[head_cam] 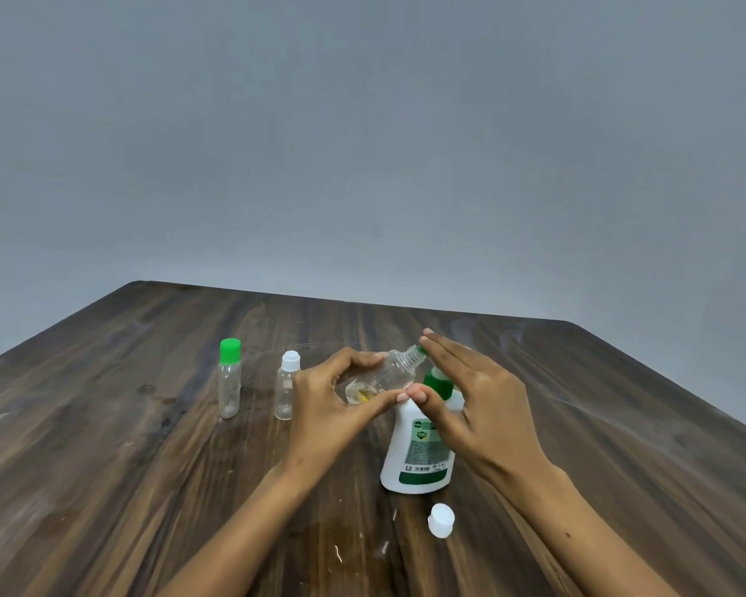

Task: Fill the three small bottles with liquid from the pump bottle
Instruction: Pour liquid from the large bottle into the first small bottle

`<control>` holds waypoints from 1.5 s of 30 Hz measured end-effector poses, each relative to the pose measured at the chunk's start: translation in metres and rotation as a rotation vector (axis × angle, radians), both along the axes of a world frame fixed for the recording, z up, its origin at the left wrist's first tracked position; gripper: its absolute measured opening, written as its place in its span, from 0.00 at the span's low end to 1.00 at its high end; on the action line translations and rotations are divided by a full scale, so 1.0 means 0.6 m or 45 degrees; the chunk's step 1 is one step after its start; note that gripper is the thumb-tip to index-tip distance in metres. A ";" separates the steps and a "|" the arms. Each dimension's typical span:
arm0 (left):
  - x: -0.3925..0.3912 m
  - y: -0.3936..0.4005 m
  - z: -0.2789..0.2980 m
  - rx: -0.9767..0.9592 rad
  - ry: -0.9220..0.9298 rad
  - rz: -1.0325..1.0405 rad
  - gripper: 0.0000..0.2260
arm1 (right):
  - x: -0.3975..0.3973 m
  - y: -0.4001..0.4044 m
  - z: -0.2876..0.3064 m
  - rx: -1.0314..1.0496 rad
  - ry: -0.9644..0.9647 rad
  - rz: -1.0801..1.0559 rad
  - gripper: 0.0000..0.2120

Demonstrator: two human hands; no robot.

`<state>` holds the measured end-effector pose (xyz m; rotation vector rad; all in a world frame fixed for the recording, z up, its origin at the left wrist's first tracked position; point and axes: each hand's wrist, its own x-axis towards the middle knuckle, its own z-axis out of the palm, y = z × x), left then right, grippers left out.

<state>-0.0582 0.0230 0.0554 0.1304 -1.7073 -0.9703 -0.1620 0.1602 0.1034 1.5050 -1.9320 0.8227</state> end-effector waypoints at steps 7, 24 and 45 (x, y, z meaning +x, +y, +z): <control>0.002 0.003 0.002 0.009 0.020 0.000 0.23 | 0.004 -0.004 0.010 -0.002 -0.006 0.001 0.43; 0.002 0.002 0.001 0.006 0.009 -0.008 0.24 | 0.004 -0.001 0.009 0.030 -0.046 0.010 0.45; 0.002 0.000 0.002 0.004 0.017 -0.001 0.21 | 0.002 -0.002 0.003 0.043 0.061 0.002 0.41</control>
